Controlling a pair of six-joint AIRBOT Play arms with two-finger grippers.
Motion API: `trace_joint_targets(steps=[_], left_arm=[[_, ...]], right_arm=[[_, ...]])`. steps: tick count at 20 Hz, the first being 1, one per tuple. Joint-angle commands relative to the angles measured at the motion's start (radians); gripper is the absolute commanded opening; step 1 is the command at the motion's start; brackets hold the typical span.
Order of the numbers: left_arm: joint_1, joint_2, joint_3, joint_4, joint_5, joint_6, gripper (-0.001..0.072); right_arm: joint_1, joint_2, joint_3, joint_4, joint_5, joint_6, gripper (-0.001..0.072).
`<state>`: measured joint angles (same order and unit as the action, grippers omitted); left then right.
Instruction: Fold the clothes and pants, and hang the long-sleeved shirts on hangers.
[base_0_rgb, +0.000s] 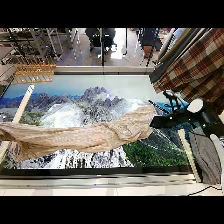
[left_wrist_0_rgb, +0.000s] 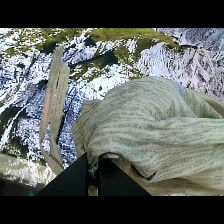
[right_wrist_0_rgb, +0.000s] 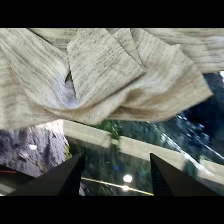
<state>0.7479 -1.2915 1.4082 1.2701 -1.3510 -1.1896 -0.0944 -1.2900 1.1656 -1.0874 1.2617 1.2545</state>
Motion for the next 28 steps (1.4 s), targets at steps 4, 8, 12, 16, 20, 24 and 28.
trace_joint_targets(steps=[4, 8, 12, 16, 20, 24, 28], left_arm=[[0.000, -0.001, 0.001, 0.000, -0.001, 0.000, 0.0023], [0.000, -0.001, 0.001, 0.000, -0.001, 0.000, 0.0023], [0.000, -0.001, 0.001, 0.000, -0.001, 0.000, 0.0023], [0.000, -0.001, 0.001, 0.000, -0.005, 0.000, 0.0023], [0.000, -0.001, 0.001, 0.001, -0.009, 0.000, 0.0023], [0.001, -0.001, 0.001, 0.001, -0.018, 0.000, 0.0023], [0.001, -0.001, 0.001, 0.001, -0.032, 0.000, 0.0023]], right_arm=[[0.022, -0.262, -0.027, 0.249, -0.202, -0.071, 0.0467], [0.023, -0.382, 0.063, 0.273, -0.199, -0.071, 0.0467], [0.064, -0.416, 0.091, 0.255, -0.192, -0.071, 0.0467], [0.108, -0.428, 0.091, 0.174, -0.212, -0.070, 0.0452], [0.107, -0.428, 0.114, 0.167, -0.204, -0.061, 0.0081], [0.107, -0.428, 0.164, 0.165, -0.127, 0.040, 0.0294], [0.116, -0.428, 0.167, 0.074, 0.015, 0.196, 0.0294]])
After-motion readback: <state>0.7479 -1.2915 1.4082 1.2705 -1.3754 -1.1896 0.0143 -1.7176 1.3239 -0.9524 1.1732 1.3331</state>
